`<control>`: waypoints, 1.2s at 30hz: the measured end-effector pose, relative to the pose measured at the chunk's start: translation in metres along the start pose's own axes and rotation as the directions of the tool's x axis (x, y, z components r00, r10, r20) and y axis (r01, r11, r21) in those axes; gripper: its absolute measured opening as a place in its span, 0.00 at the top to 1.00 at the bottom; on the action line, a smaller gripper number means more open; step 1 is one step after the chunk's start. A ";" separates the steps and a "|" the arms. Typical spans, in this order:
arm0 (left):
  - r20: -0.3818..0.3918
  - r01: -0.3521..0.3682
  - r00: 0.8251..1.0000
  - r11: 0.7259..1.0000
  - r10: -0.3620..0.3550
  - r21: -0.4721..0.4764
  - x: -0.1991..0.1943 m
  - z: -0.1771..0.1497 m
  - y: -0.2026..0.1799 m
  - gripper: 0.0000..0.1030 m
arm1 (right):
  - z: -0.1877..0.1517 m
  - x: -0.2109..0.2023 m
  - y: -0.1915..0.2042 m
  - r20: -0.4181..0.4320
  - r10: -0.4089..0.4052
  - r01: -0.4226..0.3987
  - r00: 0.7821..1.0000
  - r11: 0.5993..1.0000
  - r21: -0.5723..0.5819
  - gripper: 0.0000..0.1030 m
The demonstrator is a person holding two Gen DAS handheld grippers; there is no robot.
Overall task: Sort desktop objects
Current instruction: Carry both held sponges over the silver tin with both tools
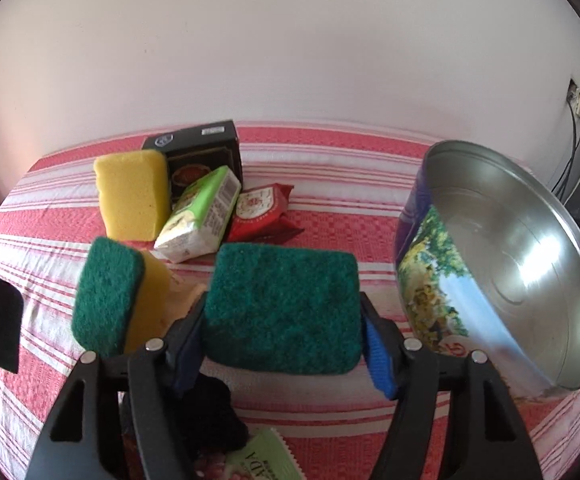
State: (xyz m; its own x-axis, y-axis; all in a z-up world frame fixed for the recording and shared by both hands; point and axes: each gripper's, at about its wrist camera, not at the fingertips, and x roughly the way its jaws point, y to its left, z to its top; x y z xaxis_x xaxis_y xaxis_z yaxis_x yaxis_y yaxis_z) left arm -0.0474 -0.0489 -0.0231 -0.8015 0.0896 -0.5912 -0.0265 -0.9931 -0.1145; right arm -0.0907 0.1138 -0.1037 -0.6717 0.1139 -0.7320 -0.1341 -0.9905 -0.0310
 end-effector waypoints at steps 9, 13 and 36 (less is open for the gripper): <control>0.019 0.060 0.998 0.997 -0.061 0.046 -0.011 0.002 -0.035 0.70 | 0.006 -0.065 -0.033 0.162 -0.095 0.088 0.982 0.995 0.050 0.34; 0.019 0.088 0.996 0.994 -0.090 0.068 -0.016 0.001 -0.053 0.70 | 0.002 -0.083 -0.045 0.177 -0.110 0.099 0.978 0.993 0.071 0.34; 0.017 0.180 0.983 0.971 -0.185 0.159 -0.013 -0.002 -0.142 0.70 | -0.008 -0.101 -0.134 0.218 -0.203 0.174 0.955 0.974 0.148 0.34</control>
State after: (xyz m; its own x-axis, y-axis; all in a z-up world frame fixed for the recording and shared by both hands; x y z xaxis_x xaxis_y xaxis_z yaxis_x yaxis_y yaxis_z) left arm -0.0318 0.0911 -0.0005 -0.7926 0.2701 -0.5466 -0.2646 -0.9601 -0.0907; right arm 0.0010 0.2340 -0.0305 -0.7725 0.3269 -0.5444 -0.3548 -0.9332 -0.0569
